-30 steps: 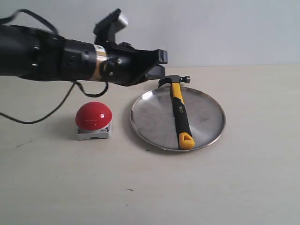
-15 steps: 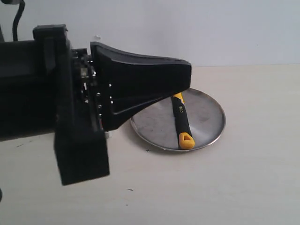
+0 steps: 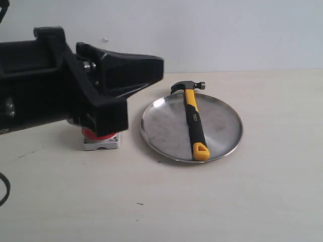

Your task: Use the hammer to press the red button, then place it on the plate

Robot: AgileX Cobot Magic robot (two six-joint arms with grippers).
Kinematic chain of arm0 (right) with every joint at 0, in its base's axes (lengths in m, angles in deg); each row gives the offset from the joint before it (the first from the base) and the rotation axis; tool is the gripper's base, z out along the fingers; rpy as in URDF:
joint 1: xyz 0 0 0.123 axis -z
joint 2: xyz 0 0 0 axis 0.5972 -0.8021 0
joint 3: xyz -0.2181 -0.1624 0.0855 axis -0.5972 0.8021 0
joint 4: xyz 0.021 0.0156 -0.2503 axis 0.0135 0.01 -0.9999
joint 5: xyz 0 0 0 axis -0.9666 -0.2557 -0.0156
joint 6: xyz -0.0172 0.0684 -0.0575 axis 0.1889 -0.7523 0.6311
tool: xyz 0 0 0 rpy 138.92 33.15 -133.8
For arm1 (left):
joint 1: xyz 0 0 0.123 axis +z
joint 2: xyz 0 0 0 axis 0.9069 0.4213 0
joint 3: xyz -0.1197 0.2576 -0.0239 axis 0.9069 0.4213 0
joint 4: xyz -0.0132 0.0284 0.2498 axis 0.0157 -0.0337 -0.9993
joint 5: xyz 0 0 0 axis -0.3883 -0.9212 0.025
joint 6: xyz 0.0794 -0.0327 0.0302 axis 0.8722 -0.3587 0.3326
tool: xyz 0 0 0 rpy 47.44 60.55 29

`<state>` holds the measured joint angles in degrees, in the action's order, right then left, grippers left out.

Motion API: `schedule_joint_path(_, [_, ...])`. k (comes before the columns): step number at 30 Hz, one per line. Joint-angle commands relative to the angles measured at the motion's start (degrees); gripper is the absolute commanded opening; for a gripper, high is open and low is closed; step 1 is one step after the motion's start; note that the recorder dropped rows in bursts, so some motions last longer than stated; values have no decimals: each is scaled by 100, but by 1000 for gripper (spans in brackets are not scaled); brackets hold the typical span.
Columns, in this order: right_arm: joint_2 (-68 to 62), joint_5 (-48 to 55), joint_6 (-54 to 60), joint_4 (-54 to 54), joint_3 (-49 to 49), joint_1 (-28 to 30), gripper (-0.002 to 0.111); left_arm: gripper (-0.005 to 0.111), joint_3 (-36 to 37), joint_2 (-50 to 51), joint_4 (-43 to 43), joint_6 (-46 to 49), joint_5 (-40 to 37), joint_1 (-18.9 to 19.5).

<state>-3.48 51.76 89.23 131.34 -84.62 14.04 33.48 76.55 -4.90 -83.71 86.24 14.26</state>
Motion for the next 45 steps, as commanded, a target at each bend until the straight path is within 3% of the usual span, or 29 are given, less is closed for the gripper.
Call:
schedule_joint_path(1, [41, -40, 40, -22, 25, 0, 0, 0, 472, -298, 608, 56, -161, 627])
schedule_joint_path(8, [41, -40, 40, -22, 25, 0, 0, 0, 2005, -1644, 1258, 43, 16, 1968])
schedule_joint_path(16, [41, -40, 40, -22, 25, 0, 0, 0, 3901, -4462, 1923, 92, -63, 3881])
schedule_joint_path(19, [41, -40, 40, -22, 25, 0, 0, 0, 4106, -5121, 2131, 81, -290, 4345])
schedule_joint_path(21, [41, -40, 40, -22, 25, 0, 0, 0, 4106, -5474, 2132, -81, -889, 4560])
schedule_joint_path(27, [41, -40, 40, -22, 25, 0, 0, 0, 4106, -5766, 1464, 573, -1210, 4805])
schedule_joint_path(35, [41, -40, 40, -22, 25, 0, 0, 0, 4106, -5766, 1334, 396, -1521, 4805])
schedule_joint_path(37, [41, -40, 40, -22, 25, 0, 0, 0, 4106, -5886, 1532, 1212, -1863, 4805])
schedule_joint_path(42, [41, -40, 40, -22, 25, 0, 0, 0, 4106, -6395, 3443, 5246, -2704, 4851])
schedule_joint_path(45, [41, -40, 40, -22, 25, 0, 0, 0, 4106, -6395, 3767, 5665, -2702, 4936])
